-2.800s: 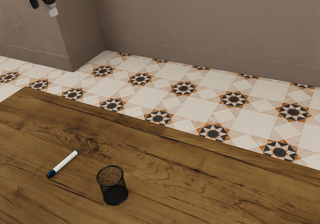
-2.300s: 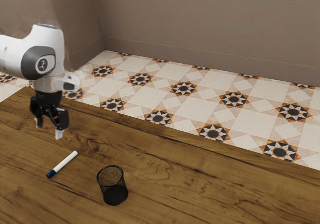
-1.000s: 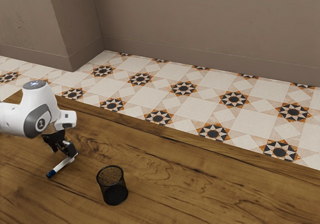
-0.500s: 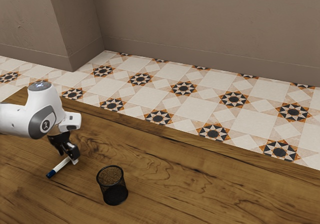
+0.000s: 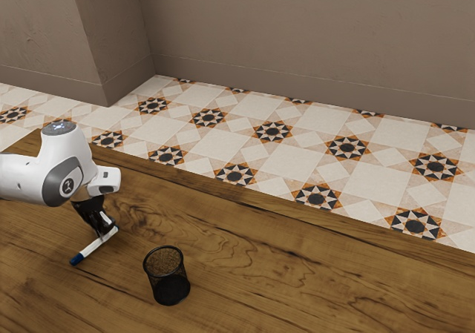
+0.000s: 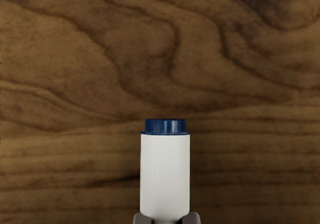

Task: Put the marker into the pen holder.

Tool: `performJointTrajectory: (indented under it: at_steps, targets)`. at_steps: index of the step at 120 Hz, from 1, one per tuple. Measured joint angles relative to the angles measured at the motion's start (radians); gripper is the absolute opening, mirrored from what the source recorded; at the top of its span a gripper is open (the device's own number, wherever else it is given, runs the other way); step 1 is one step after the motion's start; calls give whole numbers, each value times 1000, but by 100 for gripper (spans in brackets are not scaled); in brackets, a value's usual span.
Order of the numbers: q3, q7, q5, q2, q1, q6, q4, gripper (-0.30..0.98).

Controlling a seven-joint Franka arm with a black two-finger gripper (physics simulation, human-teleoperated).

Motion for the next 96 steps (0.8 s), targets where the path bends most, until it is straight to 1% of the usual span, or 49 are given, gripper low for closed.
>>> performJointTrajectory:
  at_steps: [20,80,96]
  targets:
    - [0,-14,0,-1,1,-3,-1,-10]
    - [7,-41,-77,1,-1,-20,-3,-10]
    - [4,-45,-73,-59,-34,-25,10,-10]
